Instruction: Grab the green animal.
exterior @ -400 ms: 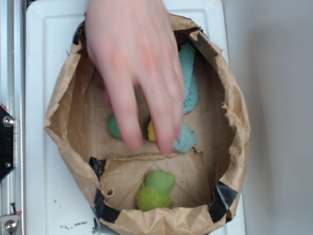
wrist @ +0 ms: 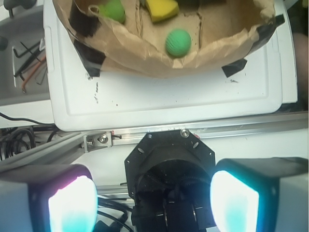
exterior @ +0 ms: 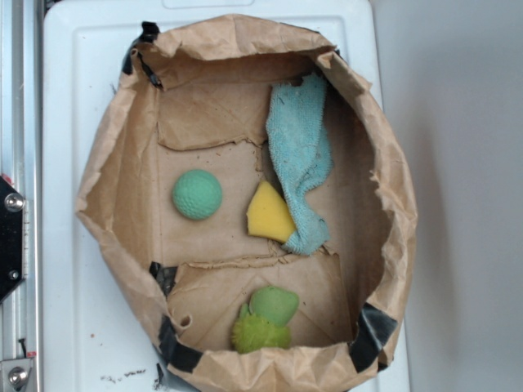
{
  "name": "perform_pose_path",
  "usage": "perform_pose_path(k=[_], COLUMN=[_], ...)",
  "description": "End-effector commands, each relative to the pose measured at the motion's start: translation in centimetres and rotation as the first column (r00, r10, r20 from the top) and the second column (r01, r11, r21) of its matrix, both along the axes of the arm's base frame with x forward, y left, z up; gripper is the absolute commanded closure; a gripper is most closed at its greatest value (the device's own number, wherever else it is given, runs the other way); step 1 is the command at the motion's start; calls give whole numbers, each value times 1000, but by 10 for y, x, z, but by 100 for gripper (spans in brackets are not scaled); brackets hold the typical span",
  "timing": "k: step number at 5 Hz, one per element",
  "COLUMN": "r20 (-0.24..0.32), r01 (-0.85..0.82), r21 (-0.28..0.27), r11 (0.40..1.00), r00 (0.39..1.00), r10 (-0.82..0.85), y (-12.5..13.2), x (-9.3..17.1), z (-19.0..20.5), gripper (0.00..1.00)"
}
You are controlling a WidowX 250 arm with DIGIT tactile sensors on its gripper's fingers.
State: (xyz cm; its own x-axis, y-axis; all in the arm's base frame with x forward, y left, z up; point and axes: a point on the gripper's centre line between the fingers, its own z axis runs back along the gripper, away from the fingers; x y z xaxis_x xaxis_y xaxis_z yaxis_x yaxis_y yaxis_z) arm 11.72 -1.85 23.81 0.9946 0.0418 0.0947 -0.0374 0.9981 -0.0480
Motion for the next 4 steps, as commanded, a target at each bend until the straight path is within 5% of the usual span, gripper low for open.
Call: perform_pose_path(k=[1, 2, 3, 4], r20=[16, 16, 104, 128], r01=[2, 2, 131, 243], r21=[-5, -5, 82, 145], r11=[1000, 1000, 988, 959], r00=[1000, 1000, 985, 957], r10=[-2, -2, -139, -262], y=[-1, -1, 18, 26], x=[1, 1, 49, 74], z=[4, 4, 6, 6], gripper=[0, 0, 0, 0])
